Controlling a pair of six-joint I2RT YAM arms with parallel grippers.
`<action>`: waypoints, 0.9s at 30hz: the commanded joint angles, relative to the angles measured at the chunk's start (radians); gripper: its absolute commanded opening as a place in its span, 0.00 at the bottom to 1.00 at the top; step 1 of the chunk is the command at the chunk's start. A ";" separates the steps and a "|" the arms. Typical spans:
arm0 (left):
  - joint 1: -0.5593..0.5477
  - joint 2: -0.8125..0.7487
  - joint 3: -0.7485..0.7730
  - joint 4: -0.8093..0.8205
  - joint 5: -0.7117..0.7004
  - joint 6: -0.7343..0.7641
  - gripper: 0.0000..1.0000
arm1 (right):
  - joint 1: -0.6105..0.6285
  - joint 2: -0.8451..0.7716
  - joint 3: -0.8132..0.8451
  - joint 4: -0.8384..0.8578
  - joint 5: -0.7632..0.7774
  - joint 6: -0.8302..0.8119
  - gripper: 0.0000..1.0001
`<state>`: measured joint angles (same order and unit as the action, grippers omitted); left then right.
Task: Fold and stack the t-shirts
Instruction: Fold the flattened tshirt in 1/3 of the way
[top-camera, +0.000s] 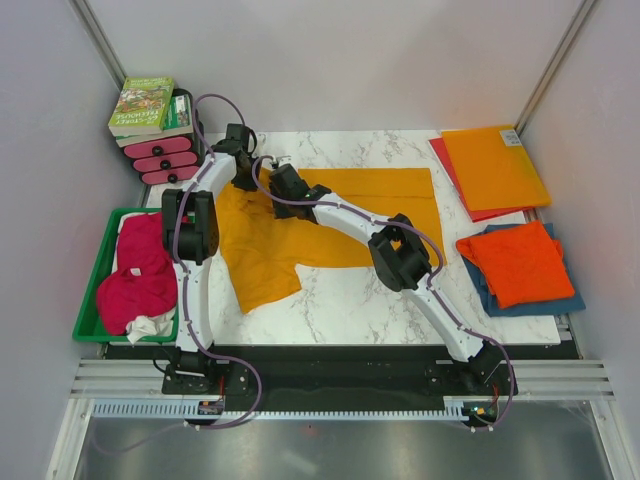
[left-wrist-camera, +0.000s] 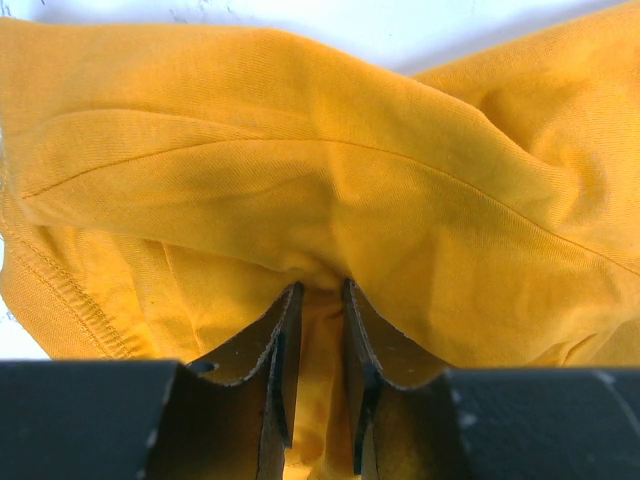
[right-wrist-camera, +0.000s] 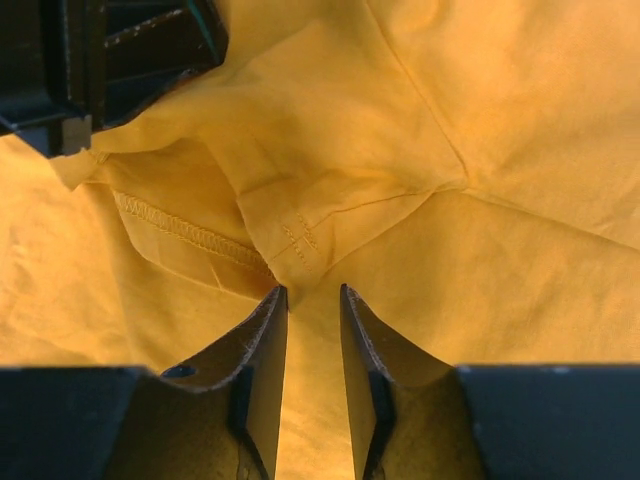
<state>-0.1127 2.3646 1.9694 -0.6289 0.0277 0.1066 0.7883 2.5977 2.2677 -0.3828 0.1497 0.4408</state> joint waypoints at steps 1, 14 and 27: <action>0.001 -0.002 -0.015 -0.009 0.009 0.030 0.29 | 0.005 0.004 0.038 -0.001 0.077 0.024 0.33; 0.001 -0.002 -0.012 -0.009 0.003 0.036 0.29 | 0.009 -0.063 -0.072 0.041 0.137 0.041 0.00; 0.001 0.004 -0.009 -0.009 -0.005 0.041 0.28 | 0.066 -0.266 -0.369 0.127 0.148 0.062 0.00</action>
<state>-0.1127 2.3646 1.9694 -0.6289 0.0273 0.1139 0.8307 2.4203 1.9461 -0.2874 0.2783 0.4847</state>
